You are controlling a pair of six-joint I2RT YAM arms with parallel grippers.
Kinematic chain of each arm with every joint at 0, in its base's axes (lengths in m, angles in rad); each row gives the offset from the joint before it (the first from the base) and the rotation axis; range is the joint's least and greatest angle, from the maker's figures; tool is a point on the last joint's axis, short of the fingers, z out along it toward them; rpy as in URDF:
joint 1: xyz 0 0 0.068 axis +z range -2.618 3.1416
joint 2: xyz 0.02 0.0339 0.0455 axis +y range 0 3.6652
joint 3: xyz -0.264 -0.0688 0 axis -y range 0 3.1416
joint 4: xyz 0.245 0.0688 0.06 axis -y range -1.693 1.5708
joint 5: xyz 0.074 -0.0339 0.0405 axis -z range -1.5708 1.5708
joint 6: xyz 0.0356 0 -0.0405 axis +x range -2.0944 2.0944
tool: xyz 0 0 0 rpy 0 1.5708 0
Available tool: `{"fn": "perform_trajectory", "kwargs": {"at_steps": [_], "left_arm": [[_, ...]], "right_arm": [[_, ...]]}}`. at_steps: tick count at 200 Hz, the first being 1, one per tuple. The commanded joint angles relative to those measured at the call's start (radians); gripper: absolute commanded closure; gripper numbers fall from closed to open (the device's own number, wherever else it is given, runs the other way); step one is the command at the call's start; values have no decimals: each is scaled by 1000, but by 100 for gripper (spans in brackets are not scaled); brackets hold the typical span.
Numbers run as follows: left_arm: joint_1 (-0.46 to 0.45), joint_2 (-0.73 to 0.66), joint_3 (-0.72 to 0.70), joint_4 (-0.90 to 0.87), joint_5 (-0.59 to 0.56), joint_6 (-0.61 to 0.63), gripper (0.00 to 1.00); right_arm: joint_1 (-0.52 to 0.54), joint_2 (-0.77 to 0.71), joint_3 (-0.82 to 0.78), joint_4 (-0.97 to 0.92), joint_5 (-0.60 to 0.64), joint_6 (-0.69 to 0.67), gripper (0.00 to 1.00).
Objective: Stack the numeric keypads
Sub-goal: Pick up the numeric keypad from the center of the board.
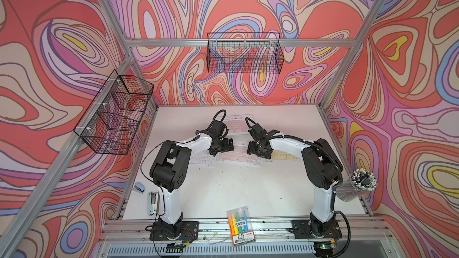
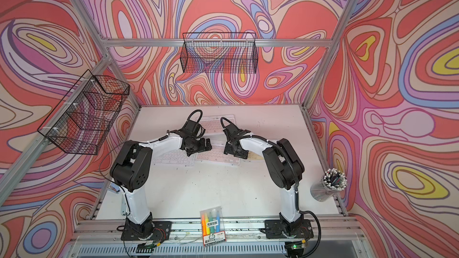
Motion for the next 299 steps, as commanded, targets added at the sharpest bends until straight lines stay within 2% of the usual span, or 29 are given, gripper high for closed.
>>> {"fn": "perform_trajectory", "kwargs": {"at_steps": [1, 76, 103, 139, 215, 265, 299], "left_arm": [[-13, -10, -36, -38, -10, 9, 5], [-25, -56, -159, 18, 33, -12, 5], [-25, -47, -171, 33, 34, -13, 5], [-25, -43, -174, 51, 55, -8, 5], [-24, -47, -233, 164, 169, -14, 8], [-23, -58, -305, 288, 268, -47, 9], [-19, -62, -340, 335, 291, -60, 10]], "right_arm": [[-4, 29, -4, -9, 27, -10, 16], [-22, 56, 2, 8, -22, -63, 17], [-35, 61, -16, 45, -86, -104, 17], [-58, 45, -56, 102, -196, -150, 19], [-137, -30, -184, 288, -538, -189, 24], [-187, -98, -272, 477, -746, -127, 27], [-209, -128, -320, 583, -825, -72, 30]]}}
